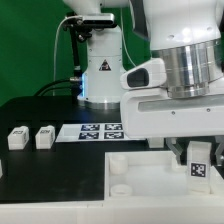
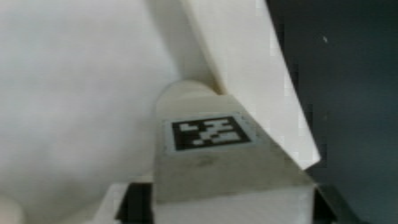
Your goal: Assemble one leg
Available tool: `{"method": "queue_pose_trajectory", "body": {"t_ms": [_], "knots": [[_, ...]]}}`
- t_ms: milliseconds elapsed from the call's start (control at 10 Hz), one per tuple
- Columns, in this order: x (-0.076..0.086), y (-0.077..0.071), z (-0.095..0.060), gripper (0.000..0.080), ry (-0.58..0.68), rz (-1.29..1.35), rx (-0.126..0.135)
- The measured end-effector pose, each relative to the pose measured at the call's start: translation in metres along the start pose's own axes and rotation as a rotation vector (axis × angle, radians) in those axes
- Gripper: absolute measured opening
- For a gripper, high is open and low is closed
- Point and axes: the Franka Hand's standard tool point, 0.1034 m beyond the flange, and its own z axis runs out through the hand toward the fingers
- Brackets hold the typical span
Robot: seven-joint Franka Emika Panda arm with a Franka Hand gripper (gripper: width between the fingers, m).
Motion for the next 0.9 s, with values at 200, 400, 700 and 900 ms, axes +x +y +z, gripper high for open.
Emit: {"method": "queue_pose_trajectory", "body": {"t_ms": [200,400,700,900], "knots": [[0.0002,0.0007,0.0003,0.0306,-0.005,0.249,0.007],[0.0021,0.0035,0.0004,0.0306,-0.033,0.564,0.036],[-0.0004,0.0039,0.0011,0.0306,-0.085,0.897,0.070],[-0.0009,0.0041,0.0017,0.0384,-0.084,0.834,0.071]]}}
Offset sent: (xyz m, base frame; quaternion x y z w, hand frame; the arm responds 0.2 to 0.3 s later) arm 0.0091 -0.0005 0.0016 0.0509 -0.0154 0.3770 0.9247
